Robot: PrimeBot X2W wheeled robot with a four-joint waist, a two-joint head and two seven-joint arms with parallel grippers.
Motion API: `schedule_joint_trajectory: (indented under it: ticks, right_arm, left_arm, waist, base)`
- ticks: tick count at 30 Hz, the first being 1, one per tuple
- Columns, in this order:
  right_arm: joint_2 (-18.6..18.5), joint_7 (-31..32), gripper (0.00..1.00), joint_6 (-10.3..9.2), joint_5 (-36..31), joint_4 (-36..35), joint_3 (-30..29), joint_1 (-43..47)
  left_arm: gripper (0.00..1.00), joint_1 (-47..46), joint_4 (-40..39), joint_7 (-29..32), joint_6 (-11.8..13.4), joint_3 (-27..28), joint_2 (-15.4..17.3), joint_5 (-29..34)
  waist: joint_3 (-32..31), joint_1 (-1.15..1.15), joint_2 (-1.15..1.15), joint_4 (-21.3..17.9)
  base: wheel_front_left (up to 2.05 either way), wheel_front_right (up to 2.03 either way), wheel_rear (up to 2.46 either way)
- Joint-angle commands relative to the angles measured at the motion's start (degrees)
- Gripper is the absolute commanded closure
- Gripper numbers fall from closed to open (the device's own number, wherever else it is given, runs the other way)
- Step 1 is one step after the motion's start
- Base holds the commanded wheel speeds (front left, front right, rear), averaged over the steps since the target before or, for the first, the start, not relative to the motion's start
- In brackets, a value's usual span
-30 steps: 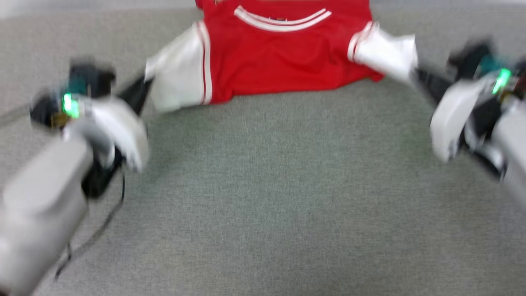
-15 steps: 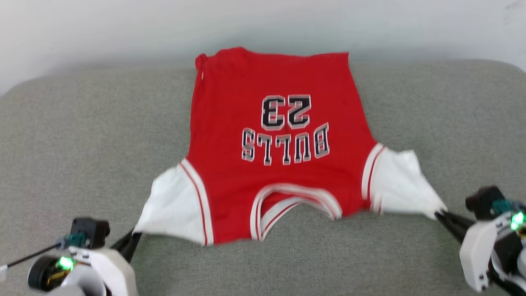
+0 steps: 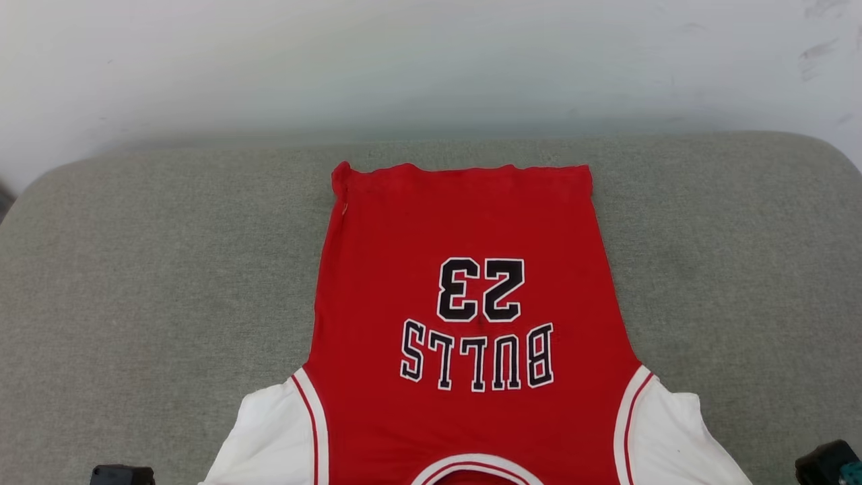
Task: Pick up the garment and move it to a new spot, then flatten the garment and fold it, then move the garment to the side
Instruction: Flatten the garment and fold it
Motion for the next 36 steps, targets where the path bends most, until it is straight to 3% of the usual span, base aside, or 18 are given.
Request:
schedule_joint_trajectory:
  ticks: [1,3,4,6,7,16,22,27,32,36]
  right_arm:
    - [0.13,0.68,1.0,-0.1,-0.63,-0.93,-1.57,1.22]
    - [1.21,1.8,1.0,-0.1,-1.6,-2.2,-3.92,2.47]
    - [2.04,2.17,0.66,-0.1,-2.12,-2.92,-5.38,2.68]
    - [3.17,3.32,0.38,-0.09,-3.33,-4.28,-7.93,2.79]
    - [3.47,3.73,0.0,-0.09,-4.23,-5.39,-9.4,2.34]
    - [3.58,8.48,0.0,-0.09,-7.55,-17.65,-24.77,-6.96]
    - [3.53,14.17,0.0,-0.09,-7.15,-20.59,-28.88,-20.66]
    - [2.12,26.83,0.0,-0.09,-5.66,-18.99,-25.87,-36.2]
    - [2.16,46.89,0.0,-0.09,-1.62,-11.16,-19.77,-50.48]
    - [2.62,61.42,0.0,-0.08,-2.33,-4.8,-16.28,-60.99]
  left_arm:
    - [1.0,0.41,-0.86,-0.36,0.65,0.24,0.22,-0.15]
    - [1.0,0.13,-2.06,-0.45,1.17,0.2,0.24,0.43]
    - [1.0,-0.34,-2.5,-0.44,1.42,0.2,0.04,0.68]
    - [1.0,-1.44,-3.41,-0.01,1.74,0.01,-0.31,1.57]
    - [1.0,-2.0,-3.87,0.14,1.93,0.09,-0.53,1.89]
    - [1.0,-7.07,-8.4,-0.58,3.81,1.44,-0.98,5.89]
    - [1.0,-10.02,-11.23,-1.04,4.72,2.33,-0.49,8.52]
    - [1.0,-12.89,-13.39,-1.16,5.33,2.63,-0.74,11.21]
    - [1.0,-15.68,-15.06,-1.14,5.58,2.66,-1.61,13.74]
    - [1.0,-18.36,-16.29,-1.27,5.65,2.55,-3.14,16.06]
  waist:
    - [0.22,0.01,0.0,0.17]
    - [0.51,0.01,0.0,0.34]
    - [0.6,0.01,0.0,0.4]
    - [0.89,0.01,0.0,0.46]
    - [1.13,0.01,0.0,0.51]
    - [6.03,0.01,0.0,1.82]
    - [11.09,0.01,0.0,3.89]
    - [16.73,0.01,0.0,6.87]
    - [21.86,0.01,0.0,9.95]
    - [26.58,0.01,0.0,13.06]
  base:
    - [0.0,0.0,0.0]
    - [0.0,0.0,0.0]
    - [0.0,0.0,0.0]
    - [0.0,0.0,0.0]
    - [0.0,0.0,0.0]
    - [0.0,0.0,0.0]
    - [0.0,0.0,0.0]
    - [0.0,0.0,0.0]
    - [0.0,0.0,0.0]
    - [0.0,0.0,0.0]
